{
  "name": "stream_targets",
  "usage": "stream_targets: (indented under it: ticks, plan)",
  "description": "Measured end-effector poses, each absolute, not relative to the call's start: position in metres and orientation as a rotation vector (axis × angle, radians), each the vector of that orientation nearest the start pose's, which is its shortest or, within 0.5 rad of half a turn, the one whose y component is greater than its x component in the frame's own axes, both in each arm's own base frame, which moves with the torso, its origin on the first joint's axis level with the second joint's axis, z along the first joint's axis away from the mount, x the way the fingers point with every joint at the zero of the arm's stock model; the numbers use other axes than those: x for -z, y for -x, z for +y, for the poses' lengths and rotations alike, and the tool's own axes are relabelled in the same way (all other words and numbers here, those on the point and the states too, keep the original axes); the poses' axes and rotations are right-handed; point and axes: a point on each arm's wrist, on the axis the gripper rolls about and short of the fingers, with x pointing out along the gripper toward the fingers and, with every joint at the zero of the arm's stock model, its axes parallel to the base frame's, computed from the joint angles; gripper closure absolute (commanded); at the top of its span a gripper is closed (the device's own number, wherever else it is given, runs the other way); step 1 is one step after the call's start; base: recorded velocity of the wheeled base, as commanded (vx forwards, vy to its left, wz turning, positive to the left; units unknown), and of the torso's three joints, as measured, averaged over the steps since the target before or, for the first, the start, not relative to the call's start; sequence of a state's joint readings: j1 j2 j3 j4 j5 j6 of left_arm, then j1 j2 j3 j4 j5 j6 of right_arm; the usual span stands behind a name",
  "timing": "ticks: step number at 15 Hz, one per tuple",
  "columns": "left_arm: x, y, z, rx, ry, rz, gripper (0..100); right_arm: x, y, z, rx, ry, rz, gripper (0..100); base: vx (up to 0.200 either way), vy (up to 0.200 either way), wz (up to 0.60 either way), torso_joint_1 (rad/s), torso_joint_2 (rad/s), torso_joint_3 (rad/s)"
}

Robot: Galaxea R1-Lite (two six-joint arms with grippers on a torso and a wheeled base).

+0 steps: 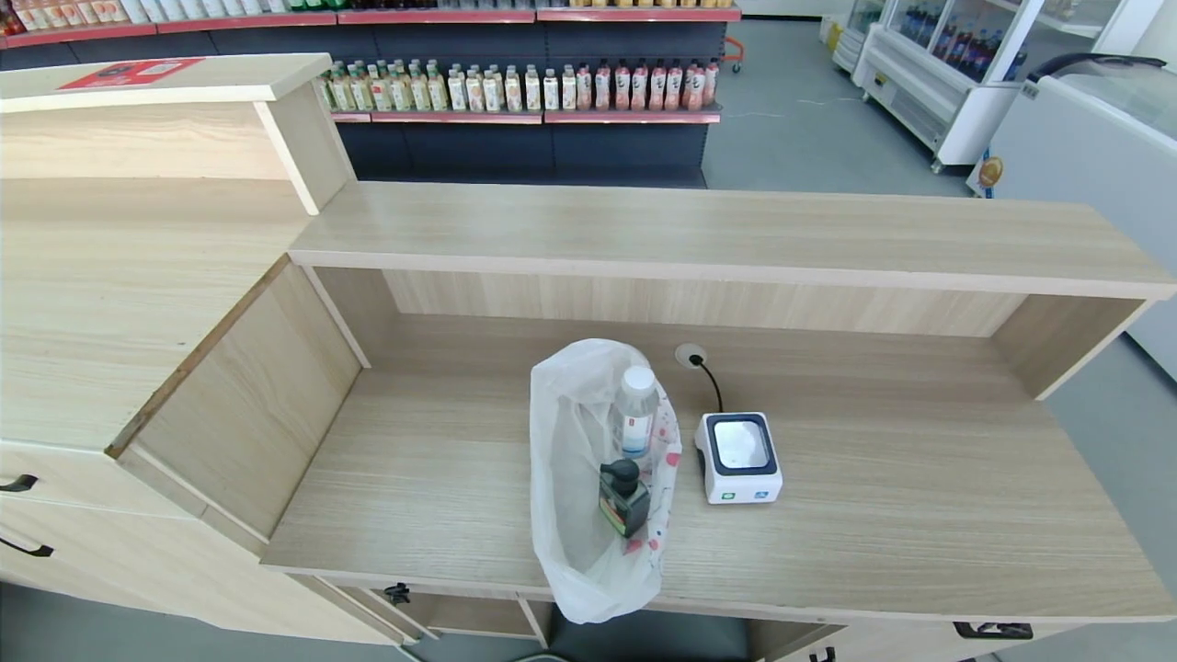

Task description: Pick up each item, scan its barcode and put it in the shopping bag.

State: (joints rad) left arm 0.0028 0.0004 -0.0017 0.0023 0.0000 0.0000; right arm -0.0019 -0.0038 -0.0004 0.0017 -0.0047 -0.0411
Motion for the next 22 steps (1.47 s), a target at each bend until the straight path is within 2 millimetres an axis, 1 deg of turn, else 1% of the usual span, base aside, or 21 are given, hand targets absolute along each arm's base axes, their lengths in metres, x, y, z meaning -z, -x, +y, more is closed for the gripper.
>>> stream_targets:
  ticks: [10,13,18,22]
  plan:
    - [-0.0756,0.0229,-0.0001,-0.003,0.002,0.002,0,-0.0753,0.0230,0.0000,0.008,0.042,-0.001,0,0.000,-0.200,0.00,0.001,0.00,0.003]
    - [-0.0757,0.0229,-0.0001,-0.003,0.002,0.001,0,-0.0754,0.0230,0.0000,0.008,0.045,-0.001,0,0.000,0.000,0.00,0.000,0.00,0.000]
    - [-0.0757,0.0228,-0.0001,-0.001,0.002,0.003,0,-0.0753,0.0230,0.0000,0.009,0.046,-0.001,0,0.200,0.000,0.00,0.003,0.00,0.001]
    - [-0.0756,0.0229,0.0000,0.000,0.002,0.002,0,-0.0754,0.0230,0.0000,0.010,0.046,0.000,0,0.000,0.000,0.00,0.000,0.00,0.000]
